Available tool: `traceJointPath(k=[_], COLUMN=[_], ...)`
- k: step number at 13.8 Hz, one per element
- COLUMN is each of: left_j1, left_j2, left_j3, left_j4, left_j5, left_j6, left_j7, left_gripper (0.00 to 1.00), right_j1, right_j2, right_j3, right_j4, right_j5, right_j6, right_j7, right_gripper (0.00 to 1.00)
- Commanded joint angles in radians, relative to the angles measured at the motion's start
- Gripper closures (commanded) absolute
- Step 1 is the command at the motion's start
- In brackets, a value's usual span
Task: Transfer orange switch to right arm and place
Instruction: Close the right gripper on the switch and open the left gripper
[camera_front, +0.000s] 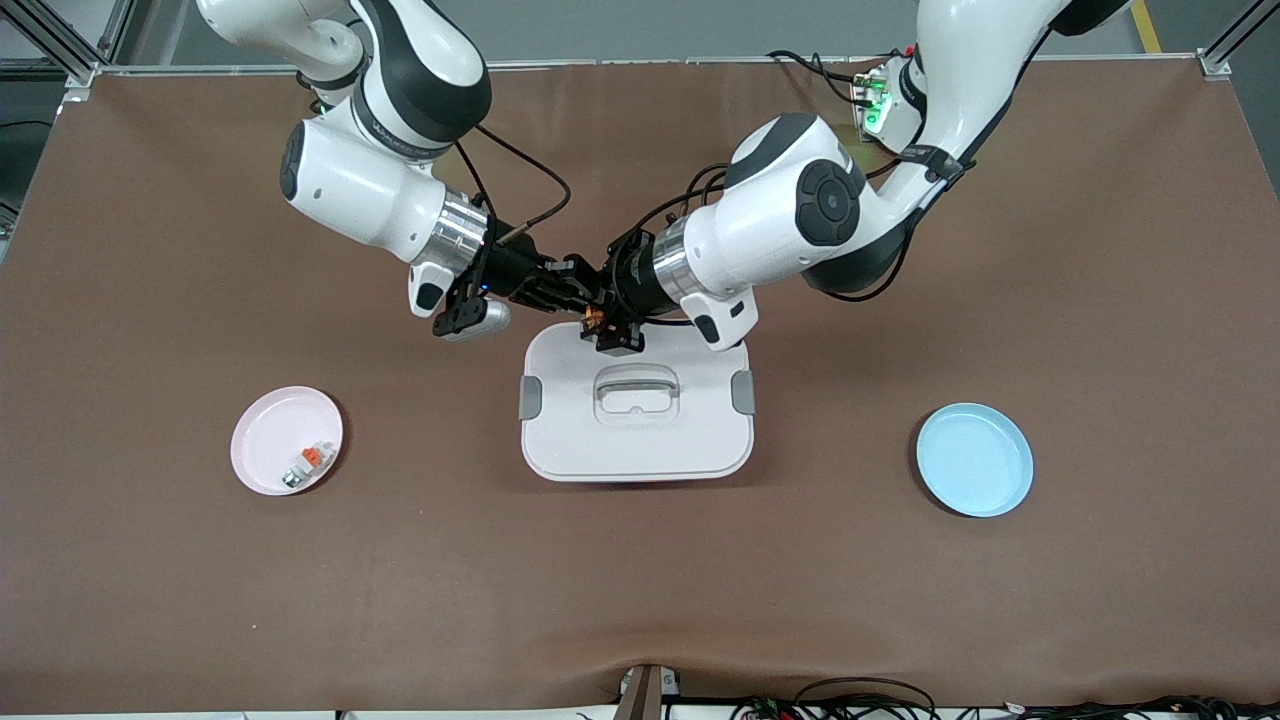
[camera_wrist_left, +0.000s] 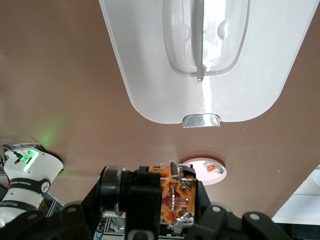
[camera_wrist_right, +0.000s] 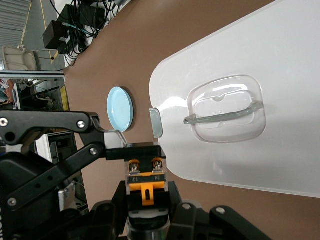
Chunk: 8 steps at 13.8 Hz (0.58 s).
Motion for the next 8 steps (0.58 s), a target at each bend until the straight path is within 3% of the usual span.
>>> traceJointPath(k=[1, 3, 4, 5, 8], left_j1=[-0.006, 0.002, 0.005, 0.007, 0.023], left_j2=[0.013, 0.008, 0.005, 0.001, -0.021], left_j3=[0.006, 0.006, 0.006, 0.006, 0.008], left_j4=[0.015, 0.016, 0.016, 0.021, 0.027], left_j5=[0.016, 0.015, 0.018, 0.018, 0.021], left_j6=[0.010, 0.009, 0.009, 0.009, 0.003], left_j7=[-0.022, -0.022, -0.013, -0.013, -0.013], left_gripper=[0.95, 0.58, 0.20, 0.00, 0.00], right_j1=[0.015, 0.017, 0.017, 0.017, 0.017], right_j2=[-0.002, 0.000, 0.000, 0.000, 0.000], right_j3=[-0.007, -0.007, -0.007, -0.007, -0.007], right_j4=[0.005, 0.005, 0.005, 0.005, 0.005], right_j5=[0.022, 0.023, 0.023, 0.023, 0.023], right_j6=[0.002, 0.002, 0.002, 0.002, 0.002], right_j7=[-0.006, -0.006, -0.006, -0.004, -0.006], right_gripper=[1.00, 1.00, 1.00, 1.00, 1.00])
